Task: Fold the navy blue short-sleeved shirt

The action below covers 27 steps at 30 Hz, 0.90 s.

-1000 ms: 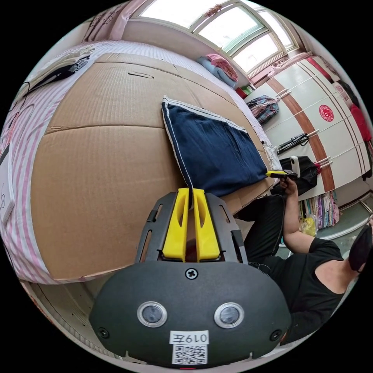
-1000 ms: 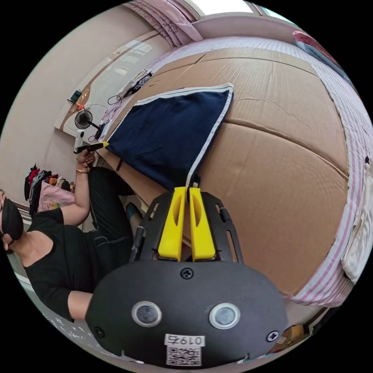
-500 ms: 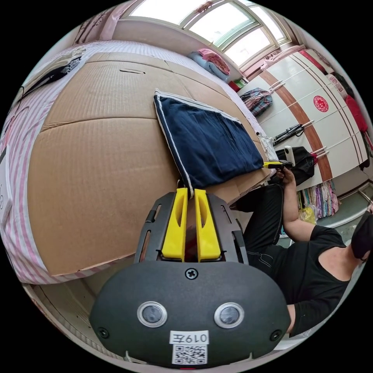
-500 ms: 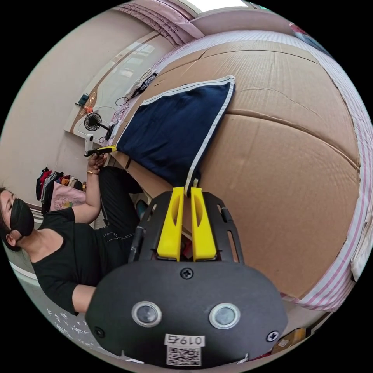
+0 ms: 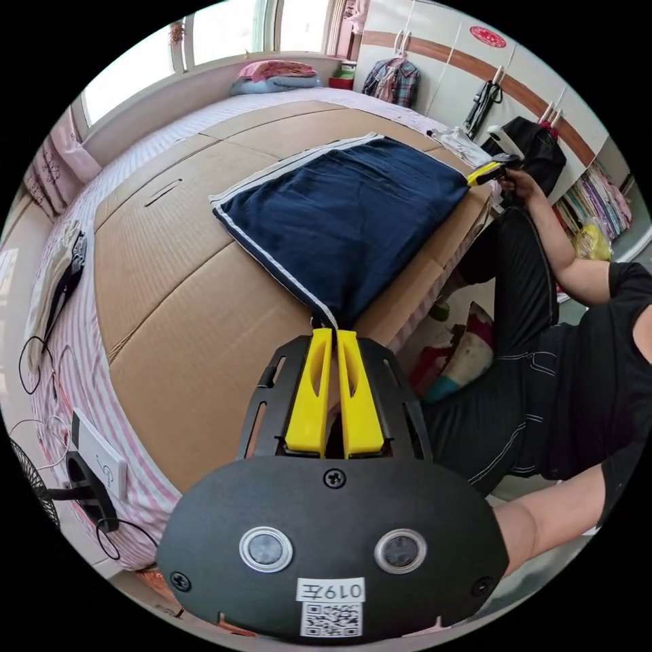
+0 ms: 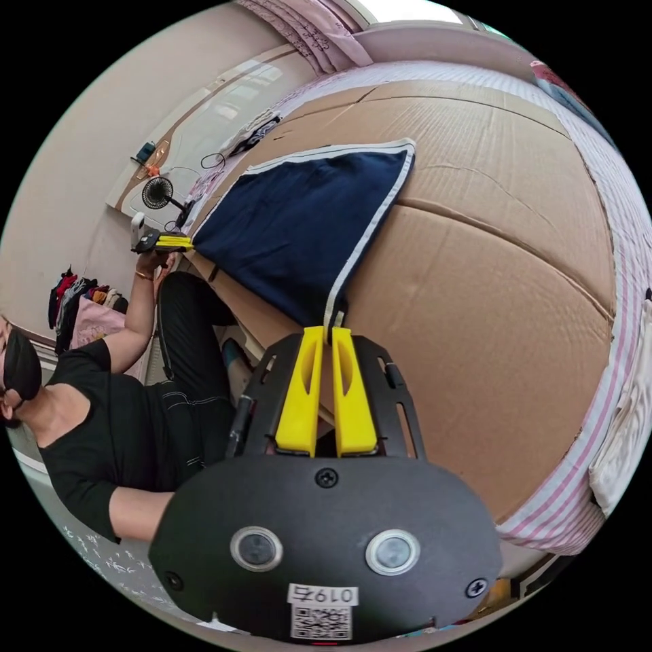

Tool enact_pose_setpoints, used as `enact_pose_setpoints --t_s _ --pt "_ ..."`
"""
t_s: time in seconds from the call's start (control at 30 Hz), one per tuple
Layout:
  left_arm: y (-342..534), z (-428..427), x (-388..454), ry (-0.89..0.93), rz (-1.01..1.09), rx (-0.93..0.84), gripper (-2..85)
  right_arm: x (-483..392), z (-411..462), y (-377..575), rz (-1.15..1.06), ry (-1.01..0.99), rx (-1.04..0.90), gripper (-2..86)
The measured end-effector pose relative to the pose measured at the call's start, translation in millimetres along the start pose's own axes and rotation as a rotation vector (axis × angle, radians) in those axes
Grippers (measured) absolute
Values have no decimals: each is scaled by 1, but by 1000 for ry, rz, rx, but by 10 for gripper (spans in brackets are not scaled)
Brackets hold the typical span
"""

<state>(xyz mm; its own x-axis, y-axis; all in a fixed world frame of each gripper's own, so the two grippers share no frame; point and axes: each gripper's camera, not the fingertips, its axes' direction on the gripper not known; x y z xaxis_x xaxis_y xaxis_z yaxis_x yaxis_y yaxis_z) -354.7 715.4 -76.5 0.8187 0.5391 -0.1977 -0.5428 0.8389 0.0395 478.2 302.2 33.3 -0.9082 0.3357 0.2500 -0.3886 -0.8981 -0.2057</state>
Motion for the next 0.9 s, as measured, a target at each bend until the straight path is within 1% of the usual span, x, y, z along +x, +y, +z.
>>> enact_pose_setpoints --t_s 0.1,0.17,0.23,0.3,0.37,0.4,0.43,0.47,0.5,0.53,0.57,0.6,0.67,0.7,0.73,0.77,0.8,0.87,0.9 --pt "11 5 1 59 -61 14 17 61 13 9 -7 10 12 36" --pt "21 4 3 79 -95 39 20 108 13 24 -11 28 53 48" --pt "34 -1 9 72 -113 76 26 135 8 39 -24 67 106 53" --pt "54 -12 26 26 -126 143 34 147 1 63 -72 132 215 42" --pt "71 -18 47 -12 -114 219 34 130 3 108 -241 181 437 23" --pt "80 -18 66 -42 -90 260 32 123 10 118 -292 184 491 21" --pt "85 -16 75 -65 -83 271 31 108 31 133 -384 186 579 37" --pt "91 -9 93 -127 -81 277 28 95 61 139 -453 201 629 46" --pt "96 -1 107 -213 -101 272 28 89 78 139 -481 208 640 48" --pt "98 4 114 -263 -114 268 27 78 117 136 -543 208 649 50" --pt "102 12 127 -374 -152 270 28 69 156 126 -602 198 628 50" --pt "107 20 139 -486 -190 287 30 66 176 120 -628 193 608 50" --pt "116 28 153 -587 -226 334 35 62 255 93 -741 183 531 50" --pt "123 33 156 -579 -257 375 40 63 275 86 -764 191 513 51" --pt "126 36 156 -553 -265 392 44 67 313 72 -811 209 467 52" --pt "133 41 155 -485 -286 419 52 74 352 57 -849 250 419 54" --pt "140 47 153 -417 -302 438 59 79 370 52 -867 276 404 55" --pt "148 55 152 -339 -297 450 73 107 434 34 -909 403 386 58" --pt "154 57 152 -321 -306 463 81 116 447 31 -914 435 383 61"
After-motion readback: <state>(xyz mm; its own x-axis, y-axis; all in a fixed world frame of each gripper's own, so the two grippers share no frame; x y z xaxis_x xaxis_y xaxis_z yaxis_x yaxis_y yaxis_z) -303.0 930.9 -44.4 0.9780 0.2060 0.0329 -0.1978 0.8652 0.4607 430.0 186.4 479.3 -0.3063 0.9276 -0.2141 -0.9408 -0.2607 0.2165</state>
